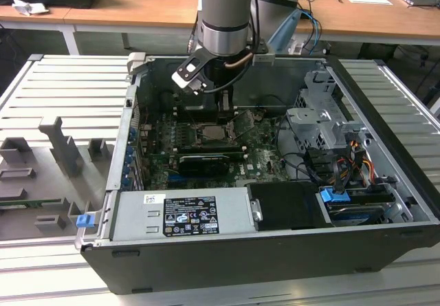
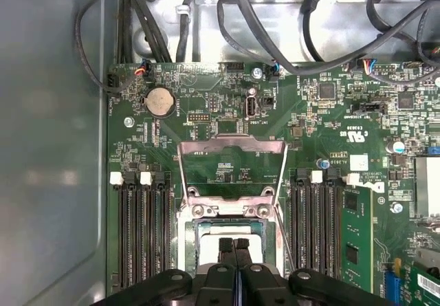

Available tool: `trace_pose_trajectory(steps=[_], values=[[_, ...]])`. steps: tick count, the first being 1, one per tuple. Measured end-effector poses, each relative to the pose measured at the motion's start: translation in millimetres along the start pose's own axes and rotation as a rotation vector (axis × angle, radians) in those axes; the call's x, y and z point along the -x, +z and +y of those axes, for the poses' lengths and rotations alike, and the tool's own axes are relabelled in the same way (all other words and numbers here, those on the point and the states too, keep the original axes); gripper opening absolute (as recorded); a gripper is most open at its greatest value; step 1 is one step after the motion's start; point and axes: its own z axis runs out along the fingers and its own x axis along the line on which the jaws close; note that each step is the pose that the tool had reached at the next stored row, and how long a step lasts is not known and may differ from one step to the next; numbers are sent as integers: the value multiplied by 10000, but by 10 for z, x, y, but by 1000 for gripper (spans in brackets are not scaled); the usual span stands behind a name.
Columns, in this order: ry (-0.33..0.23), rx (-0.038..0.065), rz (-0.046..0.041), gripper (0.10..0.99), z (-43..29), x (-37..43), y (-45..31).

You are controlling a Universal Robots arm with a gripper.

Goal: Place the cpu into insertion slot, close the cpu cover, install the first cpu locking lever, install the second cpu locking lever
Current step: 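Close the cpu cover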

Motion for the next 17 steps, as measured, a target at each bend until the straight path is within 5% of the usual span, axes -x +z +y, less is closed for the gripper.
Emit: trace_pose_trajectory(steps=[9,13,15,17], values=[[1,-1,-9,106,62,-1,-6],[-2,0,-22,106,68,-2,-113],[8,0,-26,106,77,-5,-280],[18,1,-37,106,205,-7,-325]])
